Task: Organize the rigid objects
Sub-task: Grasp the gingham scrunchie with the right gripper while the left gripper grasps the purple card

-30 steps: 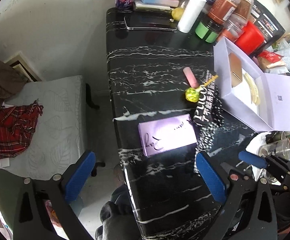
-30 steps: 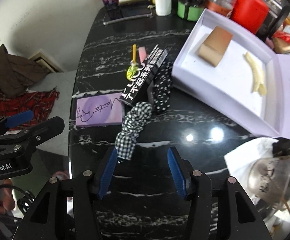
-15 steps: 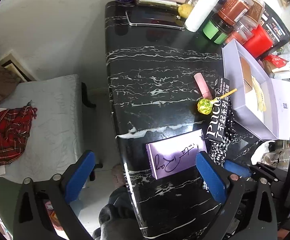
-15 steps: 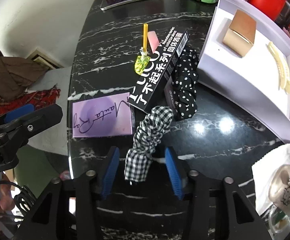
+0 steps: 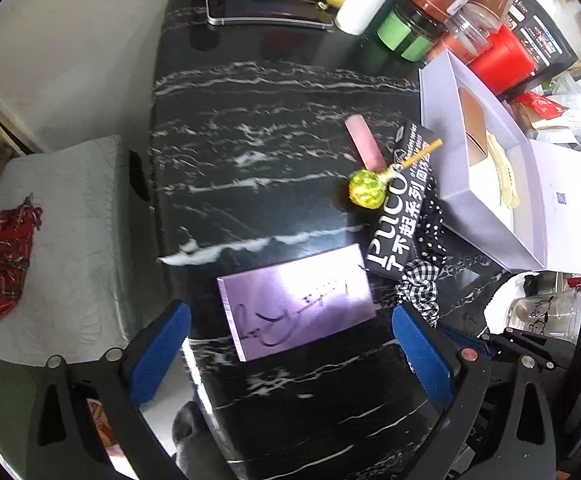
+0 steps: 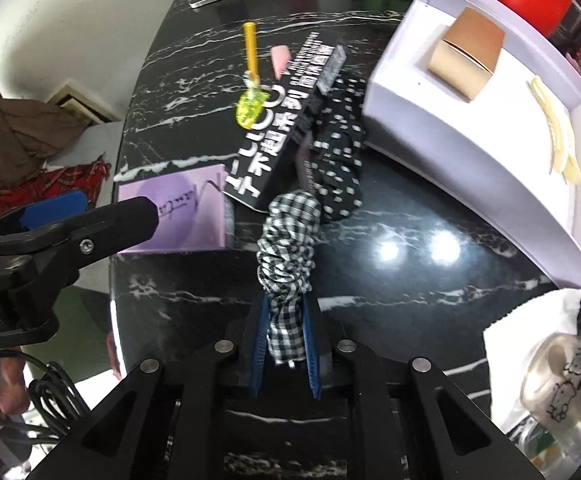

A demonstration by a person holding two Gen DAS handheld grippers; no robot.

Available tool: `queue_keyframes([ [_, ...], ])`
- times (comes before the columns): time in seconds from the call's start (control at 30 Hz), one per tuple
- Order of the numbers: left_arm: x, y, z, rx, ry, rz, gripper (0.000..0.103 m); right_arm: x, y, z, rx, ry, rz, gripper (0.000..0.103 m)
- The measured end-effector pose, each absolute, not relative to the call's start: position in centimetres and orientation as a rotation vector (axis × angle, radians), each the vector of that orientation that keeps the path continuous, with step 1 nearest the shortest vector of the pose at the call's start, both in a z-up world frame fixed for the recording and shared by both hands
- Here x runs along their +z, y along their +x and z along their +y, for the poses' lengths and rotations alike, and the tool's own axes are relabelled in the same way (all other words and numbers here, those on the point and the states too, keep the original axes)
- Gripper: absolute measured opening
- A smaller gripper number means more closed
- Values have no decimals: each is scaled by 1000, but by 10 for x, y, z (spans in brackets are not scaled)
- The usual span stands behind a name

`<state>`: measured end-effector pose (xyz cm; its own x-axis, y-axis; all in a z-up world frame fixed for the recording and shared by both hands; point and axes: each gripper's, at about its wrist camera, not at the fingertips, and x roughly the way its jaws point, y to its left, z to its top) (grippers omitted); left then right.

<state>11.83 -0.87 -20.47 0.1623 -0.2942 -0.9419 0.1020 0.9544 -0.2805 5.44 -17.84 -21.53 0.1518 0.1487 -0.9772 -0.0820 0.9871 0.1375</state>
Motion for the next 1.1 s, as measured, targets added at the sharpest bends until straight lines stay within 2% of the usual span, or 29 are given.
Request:
queue_keyframes([
  [0.53, -230, 124, -33, -167, -215, 1443, 103, -208, 42, -221, 162, 44, 1406, 17],
  [0.9, -242, 123, -55, -17, 6, 1467, 103, -206, 40, -220, 175, 15, 1394, 17],
  [0.97, -241, 116, -53, -14, 10, 1444, 100, -206, 39, -219, 179, 3, 1389, 17],
  [1.0, -238, 113, -52, -15, 13, 1426, 94, -206, 39, -216, 180, -4, 1386, 17],
  [1.1, -236, 102, -50, -31, 22, 1425, 93, -206, 37, -214, 182, -17, 1380, 17],
])
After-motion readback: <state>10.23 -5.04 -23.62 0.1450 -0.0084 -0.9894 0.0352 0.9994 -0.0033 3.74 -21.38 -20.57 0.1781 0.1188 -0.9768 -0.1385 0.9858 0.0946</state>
